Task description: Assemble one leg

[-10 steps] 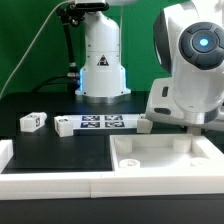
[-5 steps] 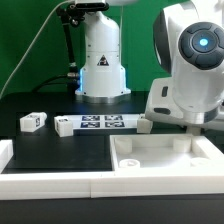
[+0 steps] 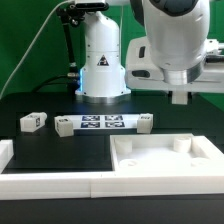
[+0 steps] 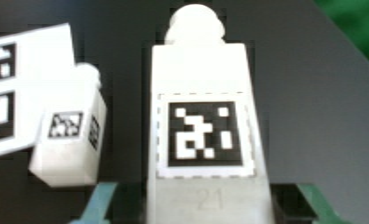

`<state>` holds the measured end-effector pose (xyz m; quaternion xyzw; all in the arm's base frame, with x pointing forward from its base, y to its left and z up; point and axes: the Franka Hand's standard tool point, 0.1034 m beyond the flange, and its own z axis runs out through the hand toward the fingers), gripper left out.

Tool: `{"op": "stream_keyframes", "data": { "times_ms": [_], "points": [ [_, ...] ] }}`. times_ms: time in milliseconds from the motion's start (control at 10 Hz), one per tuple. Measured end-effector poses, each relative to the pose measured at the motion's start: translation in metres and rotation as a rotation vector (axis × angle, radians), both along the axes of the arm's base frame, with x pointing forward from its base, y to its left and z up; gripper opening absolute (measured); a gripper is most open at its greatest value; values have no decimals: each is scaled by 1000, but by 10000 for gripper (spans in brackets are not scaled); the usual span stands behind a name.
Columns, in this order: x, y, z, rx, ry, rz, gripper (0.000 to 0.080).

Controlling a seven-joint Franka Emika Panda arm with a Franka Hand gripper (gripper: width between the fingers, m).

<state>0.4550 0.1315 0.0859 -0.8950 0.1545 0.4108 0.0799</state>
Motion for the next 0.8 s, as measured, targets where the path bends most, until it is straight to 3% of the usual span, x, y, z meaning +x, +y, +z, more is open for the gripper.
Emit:
{"op": "stream_keyframes", "data": {
  "times_ms": [100,300,400,800],
  "points": [
    [6,1,-1,-6,-39,-5,291],
    [17,0,-15,-51,-285,13,291],
    [17,-4,-13,-76,-360,36,291],
    [33,-8,23,-119,-611,65,291]
  ]
}}
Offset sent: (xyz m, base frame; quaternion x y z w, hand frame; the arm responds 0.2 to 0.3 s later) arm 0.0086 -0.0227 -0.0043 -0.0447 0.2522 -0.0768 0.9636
